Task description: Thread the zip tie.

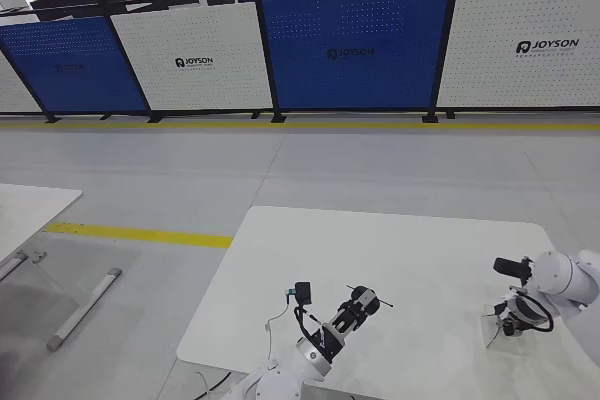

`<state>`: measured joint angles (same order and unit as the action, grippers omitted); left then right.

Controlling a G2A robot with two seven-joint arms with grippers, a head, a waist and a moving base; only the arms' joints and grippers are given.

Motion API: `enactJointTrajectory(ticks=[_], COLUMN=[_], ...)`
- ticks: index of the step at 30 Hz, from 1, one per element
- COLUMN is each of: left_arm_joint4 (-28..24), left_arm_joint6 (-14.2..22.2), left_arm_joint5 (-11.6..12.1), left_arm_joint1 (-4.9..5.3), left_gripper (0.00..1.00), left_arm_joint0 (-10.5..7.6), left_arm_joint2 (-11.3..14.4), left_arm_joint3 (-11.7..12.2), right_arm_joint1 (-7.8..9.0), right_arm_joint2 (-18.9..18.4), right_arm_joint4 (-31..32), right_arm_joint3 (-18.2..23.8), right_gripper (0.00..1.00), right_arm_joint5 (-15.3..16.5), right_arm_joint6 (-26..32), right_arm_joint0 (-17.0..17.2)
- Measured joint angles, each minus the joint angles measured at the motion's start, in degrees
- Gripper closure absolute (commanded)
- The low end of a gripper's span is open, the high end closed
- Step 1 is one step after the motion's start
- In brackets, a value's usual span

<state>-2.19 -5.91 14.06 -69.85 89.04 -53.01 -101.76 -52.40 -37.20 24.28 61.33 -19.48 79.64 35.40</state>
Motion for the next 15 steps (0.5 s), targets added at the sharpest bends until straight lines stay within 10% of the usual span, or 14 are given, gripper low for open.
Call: enactJointTrajectory(ticks=[15], left_arm_joint4=[0.0], left_arm_joint6=[0.0], left_arm_joint5=[0.0], left_arm_joint1=[0.00], left_gripper=[1.00], left_arm_joint0=[0.00], left_arm_joint2=[0.0], left_arm_joint3=[0.0], right_arm_joint1=[-0.78], right_arm_joint2=[-0.6], right_arm_joint4=[0.3], right_arm_joint3=[-0.4], right_gripper=[1.00], right_arm_joint5=[0.0], right_arm_joint6=[0.0], right_arm_joint0=[0.0])
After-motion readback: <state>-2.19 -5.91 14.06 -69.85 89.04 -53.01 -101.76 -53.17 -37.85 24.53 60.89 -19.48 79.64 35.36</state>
